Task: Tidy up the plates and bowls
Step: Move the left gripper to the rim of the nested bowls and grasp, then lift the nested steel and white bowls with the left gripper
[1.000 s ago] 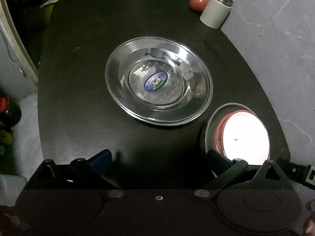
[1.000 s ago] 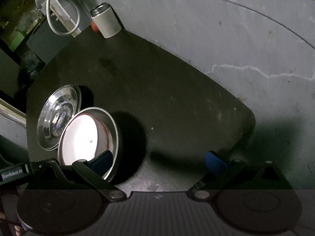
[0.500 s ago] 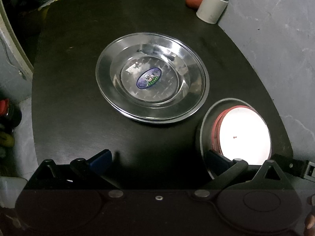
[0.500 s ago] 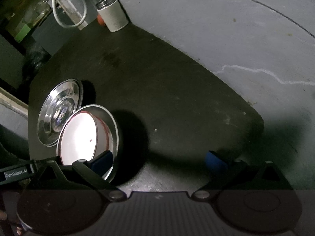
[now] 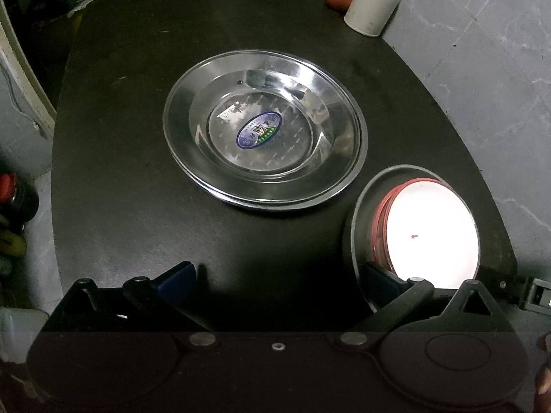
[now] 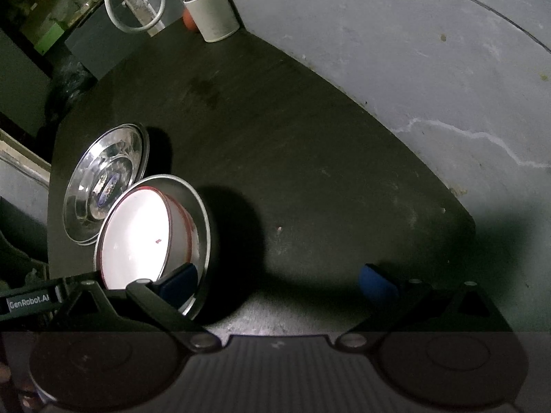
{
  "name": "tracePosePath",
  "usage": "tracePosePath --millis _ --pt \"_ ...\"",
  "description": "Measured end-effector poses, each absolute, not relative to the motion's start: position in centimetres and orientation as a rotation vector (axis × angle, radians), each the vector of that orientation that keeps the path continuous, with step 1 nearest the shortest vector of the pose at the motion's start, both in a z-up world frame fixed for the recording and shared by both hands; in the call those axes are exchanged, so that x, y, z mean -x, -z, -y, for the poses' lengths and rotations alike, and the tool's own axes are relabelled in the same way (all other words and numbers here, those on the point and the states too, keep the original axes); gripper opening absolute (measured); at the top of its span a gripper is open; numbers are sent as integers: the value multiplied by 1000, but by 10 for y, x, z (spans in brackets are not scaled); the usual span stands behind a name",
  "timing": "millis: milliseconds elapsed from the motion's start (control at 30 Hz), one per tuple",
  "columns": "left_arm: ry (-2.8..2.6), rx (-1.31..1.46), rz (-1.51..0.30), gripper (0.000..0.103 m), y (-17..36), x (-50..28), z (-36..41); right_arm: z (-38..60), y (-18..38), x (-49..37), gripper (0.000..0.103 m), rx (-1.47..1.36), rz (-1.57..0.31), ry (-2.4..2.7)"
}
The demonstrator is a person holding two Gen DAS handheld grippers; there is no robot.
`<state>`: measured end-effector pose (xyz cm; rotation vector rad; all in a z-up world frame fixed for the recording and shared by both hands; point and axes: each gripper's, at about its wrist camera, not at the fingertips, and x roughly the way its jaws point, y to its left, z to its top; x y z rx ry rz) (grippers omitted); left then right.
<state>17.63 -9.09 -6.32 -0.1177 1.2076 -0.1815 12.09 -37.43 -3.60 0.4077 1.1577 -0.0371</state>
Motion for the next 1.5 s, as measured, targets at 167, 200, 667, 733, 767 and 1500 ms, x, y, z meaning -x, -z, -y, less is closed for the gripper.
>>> tracePosePath --millis 167,200,667,733,767,1500 --pt "183 102 -1204 101 63 -176 94 374 36 -121 101 -403 -1152 36" --pt "183 97 -1204 101 63 -176 94 374 36 -121 99 -401 -1150 35" --pt "247 81 -1177 78 58 -174 102 371 34 -119 81 -426 -1130 -20" --pt "252 75 -1175 78 58 -174 103 371 35 -118 81 -435 -1136 -28" --pt "253 70 -1174 77 57 -174 103 371 36 -118 81 -440 -1139 -30" --pt "364 100 -1157 31 52 -175 109 371 37 -113 48 -524 -1094 -121"
